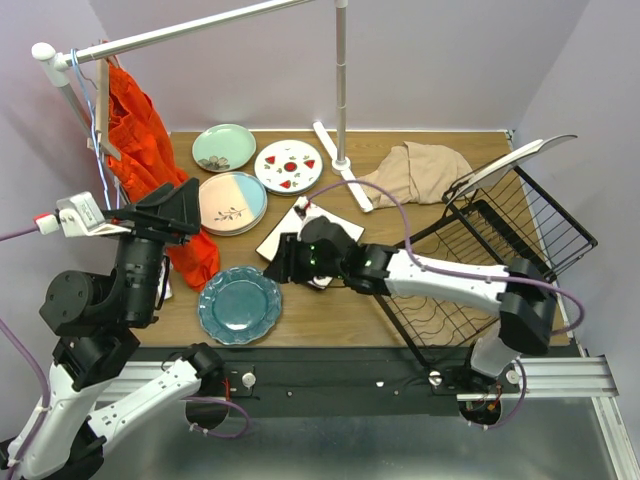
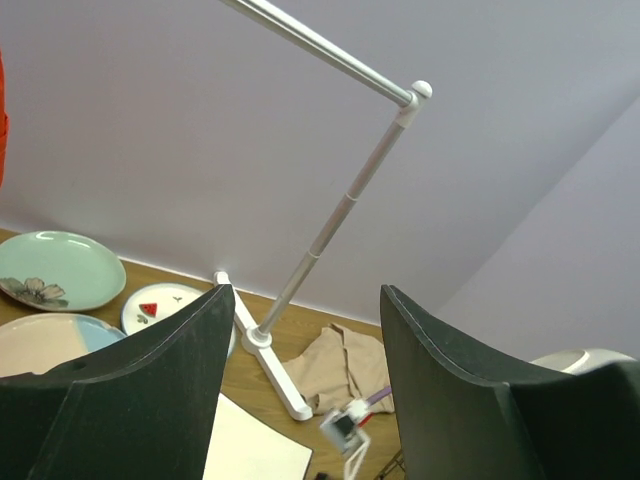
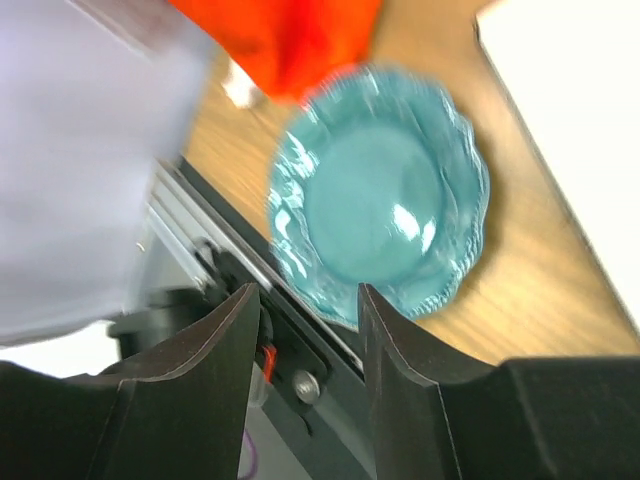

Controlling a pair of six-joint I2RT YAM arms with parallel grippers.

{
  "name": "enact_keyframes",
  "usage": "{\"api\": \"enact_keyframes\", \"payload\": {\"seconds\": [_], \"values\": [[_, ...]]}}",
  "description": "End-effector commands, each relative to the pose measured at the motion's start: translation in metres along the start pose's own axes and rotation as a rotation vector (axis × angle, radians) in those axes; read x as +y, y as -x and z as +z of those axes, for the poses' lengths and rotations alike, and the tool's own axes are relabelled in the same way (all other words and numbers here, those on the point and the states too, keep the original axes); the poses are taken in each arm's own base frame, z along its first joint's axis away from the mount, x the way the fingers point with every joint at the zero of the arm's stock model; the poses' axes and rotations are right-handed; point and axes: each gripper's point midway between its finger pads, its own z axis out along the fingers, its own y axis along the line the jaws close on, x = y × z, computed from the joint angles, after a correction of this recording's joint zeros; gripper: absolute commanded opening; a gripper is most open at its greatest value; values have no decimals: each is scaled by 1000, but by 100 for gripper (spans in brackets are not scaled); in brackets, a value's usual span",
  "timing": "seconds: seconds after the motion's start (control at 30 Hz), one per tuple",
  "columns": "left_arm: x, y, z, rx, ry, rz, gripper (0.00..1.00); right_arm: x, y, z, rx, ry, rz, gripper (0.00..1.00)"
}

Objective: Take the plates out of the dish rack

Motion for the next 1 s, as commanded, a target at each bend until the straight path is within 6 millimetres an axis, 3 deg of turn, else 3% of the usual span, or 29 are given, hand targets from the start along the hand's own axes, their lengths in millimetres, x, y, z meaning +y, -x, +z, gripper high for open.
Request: {"api": "enact_keyframes", "payload": {"seconds": [0.0,0.07,0.2,0.43,0.47,0.7,0.97], "values": [[-16,22,-7,-46,-95,17,69,33,88,-58,-248,-19,-114,52],[-31,28,-12,-68,-193,15,69,36,109,-75,-304,-38,-172,53],[-47,22,-13,-49,-288,53,68,55,165,-134,-505,-79,-250,54],[-60,-17,5,17,-336,105,68,78,233,-250,-797,-125,-317,54],[-62,-21,8,16,-340,108,68,88,244,-275,-848,-104,-310,54],[-87,-67,41,88,-410,169,68,112,268,-355,-991,-43,-345,54],[-129,-104,80,131,-497,171,66,118,265,-399,-1043,37,-327,54]]}}
